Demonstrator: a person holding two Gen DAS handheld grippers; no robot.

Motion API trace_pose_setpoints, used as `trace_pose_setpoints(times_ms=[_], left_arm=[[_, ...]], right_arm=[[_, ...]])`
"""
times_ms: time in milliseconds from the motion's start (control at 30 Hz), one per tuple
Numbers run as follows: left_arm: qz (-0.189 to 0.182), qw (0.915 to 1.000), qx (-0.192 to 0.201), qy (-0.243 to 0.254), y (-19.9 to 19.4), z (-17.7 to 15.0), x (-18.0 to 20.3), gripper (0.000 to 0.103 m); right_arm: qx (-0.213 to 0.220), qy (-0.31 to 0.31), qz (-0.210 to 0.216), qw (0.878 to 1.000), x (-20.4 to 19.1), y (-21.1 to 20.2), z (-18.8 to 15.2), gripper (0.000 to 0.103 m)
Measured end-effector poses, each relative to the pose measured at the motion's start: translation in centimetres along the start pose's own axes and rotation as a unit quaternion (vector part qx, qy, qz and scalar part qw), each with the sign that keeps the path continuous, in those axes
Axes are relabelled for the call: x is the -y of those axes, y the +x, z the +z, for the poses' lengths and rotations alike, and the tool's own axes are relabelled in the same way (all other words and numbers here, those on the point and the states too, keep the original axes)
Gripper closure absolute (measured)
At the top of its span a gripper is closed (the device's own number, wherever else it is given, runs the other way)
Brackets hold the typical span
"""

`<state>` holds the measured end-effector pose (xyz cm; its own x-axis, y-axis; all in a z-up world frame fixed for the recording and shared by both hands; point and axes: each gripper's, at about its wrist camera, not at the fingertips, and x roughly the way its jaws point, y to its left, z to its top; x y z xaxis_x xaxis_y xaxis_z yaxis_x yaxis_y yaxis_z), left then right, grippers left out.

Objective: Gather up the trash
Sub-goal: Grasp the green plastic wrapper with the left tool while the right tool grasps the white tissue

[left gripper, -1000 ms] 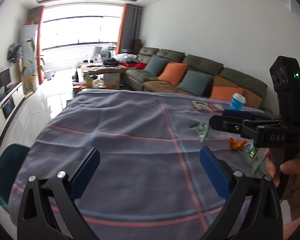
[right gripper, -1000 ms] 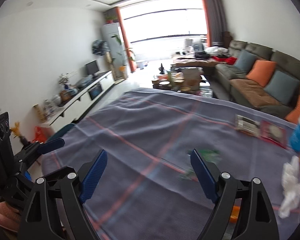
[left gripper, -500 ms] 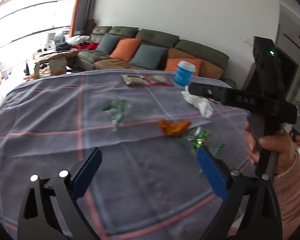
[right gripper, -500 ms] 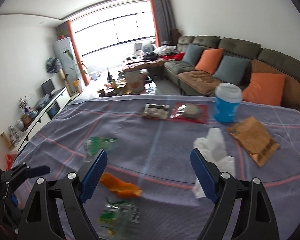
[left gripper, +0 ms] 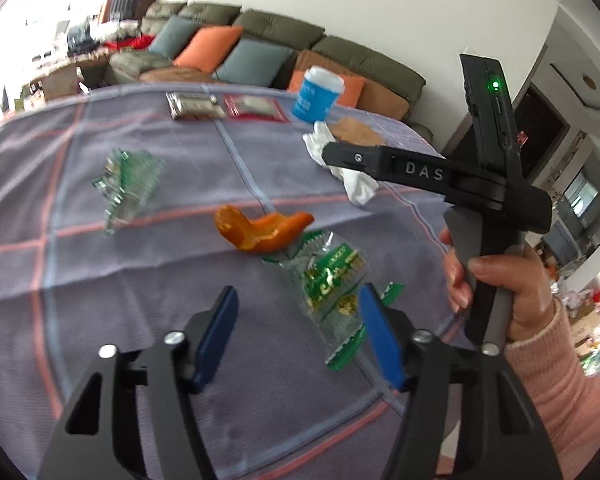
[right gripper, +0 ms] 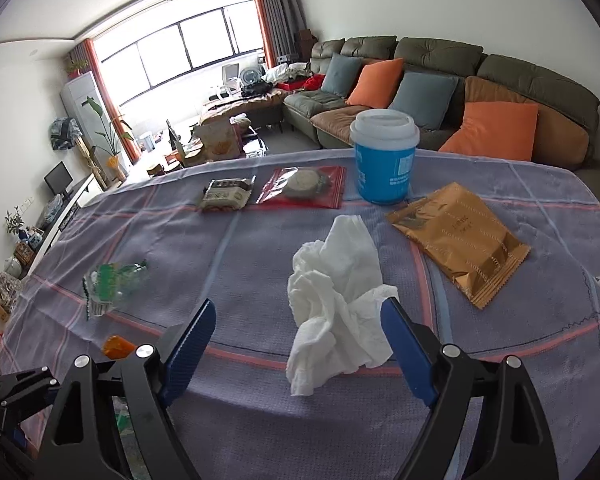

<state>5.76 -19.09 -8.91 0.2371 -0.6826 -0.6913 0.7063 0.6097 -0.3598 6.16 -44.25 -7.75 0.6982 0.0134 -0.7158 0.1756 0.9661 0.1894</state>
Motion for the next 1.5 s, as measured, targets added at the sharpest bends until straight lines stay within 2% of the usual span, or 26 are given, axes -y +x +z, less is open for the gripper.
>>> trace_pose_setpoints(times_ms=[100, 133, 200, 367, 400, 467, 567, 733, 1100, 1500], left_arm=[[-0.005, 0.9999, -0.010, -0.009, 0.6, 0.2, -0.2, 0.055], [-0.010, 0.9998, -0.012, -0.011, 0.6, 0.2, -0.3, 0.058], [-0.028, 0.9993, -0.020, -0.017, 0.9, 0.3, -0.4, 0.072], [-0.041, 0.9988, -0.019, -0.021, 1.1, 0.2, -0.7, 0.084], [-0.040, 0.9988, -0.017, -0.020, 1.0, 0.2, -0.7, 0.090], [-0.043, 0.9988, -0.014, -0.017, 0.8, 0.2, -0.7, 0.092], [-0.038, 0.9992, -0.006, -0.013, 0.3, 0.1, -0.8, 0.093], [-0.032, 0.9994, 0.007, -0.010, -0.9, -0.1, -1.0, 0.094], [-0.010, 0.9984, 0.054, -0.016, -5.4, -0.6, -2.7, 0.094], [0.023, 0.9948, 0.088, -0.047, -10.2, -1.9, -5.9, 0.094]], right_arm=[[-0.011, -0.001, -0.001, 1.000, 0.1, 0.5, 0.0, 0.026], [-0.013, 0.000, -0.001, 1.000, 0.2, 0.6, -0.1, 0.032], [-0.021, 0.002, 0.001, 1.000, 0.3, 0.9, -0.2, 0.041], [-0.024, 0.011, 0.008, 1.000, 0.7, 0.9, -0.4, 0.063], [-0.024, 0.010, 0.011, 1.000, 0.7, 0.9, -0.5, 0.065], [-0.024, 0.011, 0.014, 1.000, 0.8, 0.8, -0.6, 0.078], [-0.022, 0.013, 0.017, 1.000, 0.7, 0.6, -0.6, 0.091], [-0.012, 0.004, 0.022, 1.000, 0.0, -0.1, -0.5, 0.096], [0.020, -0.005, 0.058, 0.998, -2.3, -2.5, 0.2, 0.097], [0.048, -0.055, 0.151, 0.986, -8.9, -4.7, 1.0, 0.097]])
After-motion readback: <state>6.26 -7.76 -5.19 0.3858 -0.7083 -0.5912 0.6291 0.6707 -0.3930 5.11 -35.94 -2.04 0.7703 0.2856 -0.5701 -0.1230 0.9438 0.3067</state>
